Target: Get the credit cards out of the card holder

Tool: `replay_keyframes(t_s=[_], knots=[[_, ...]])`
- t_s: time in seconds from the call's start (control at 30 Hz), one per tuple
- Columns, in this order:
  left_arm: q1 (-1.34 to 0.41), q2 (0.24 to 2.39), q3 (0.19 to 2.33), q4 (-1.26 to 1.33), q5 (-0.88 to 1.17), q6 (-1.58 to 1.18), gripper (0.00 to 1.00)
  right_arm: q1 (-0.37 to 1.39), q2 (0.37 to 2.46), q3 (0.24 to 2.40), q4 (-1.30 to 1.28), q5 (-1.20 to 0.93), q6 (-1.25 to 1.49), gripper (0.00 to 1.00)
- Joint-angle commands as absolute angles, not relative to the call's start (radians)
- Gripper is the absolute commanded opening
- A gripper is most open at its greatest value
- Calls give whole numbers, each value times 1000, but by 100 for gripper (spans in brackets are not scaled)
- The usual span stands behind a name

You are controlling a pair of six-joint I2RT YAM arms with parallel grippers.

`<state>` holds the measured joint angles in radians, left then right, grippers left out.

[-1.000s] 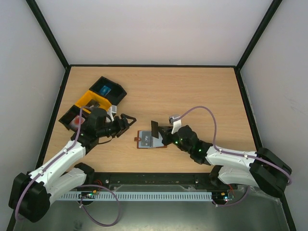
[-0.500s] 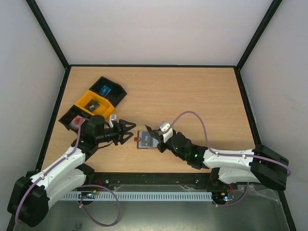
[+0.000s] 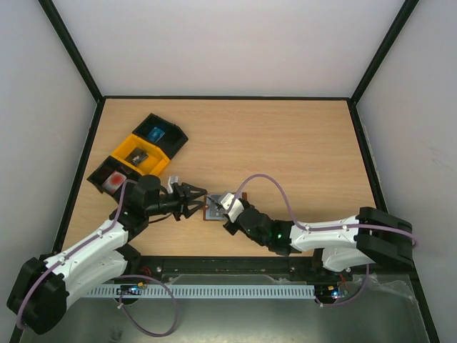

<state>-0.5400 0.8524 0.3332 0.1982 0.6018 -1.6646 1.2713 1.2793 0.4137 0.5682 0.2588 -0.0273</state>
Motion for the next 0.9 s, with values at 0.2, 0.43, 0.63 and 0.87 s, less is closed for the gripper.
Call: replay_keyframes(t_s=[0.2,0.43,0.63,0.87], knots=[[-584,863,312,216,566,-1718,48,1335,1343,481,588,369,-115,2],[-584,847,270,234,553,-1745,42,1405,1370,479,619,430,-181,2],[-584,834,265,219,554,-1746,17,1459,1402,486,643,489,-204,2],[-584,778,260,175,528,-1730,3,1462,1400,479,647,540,-158,3]])
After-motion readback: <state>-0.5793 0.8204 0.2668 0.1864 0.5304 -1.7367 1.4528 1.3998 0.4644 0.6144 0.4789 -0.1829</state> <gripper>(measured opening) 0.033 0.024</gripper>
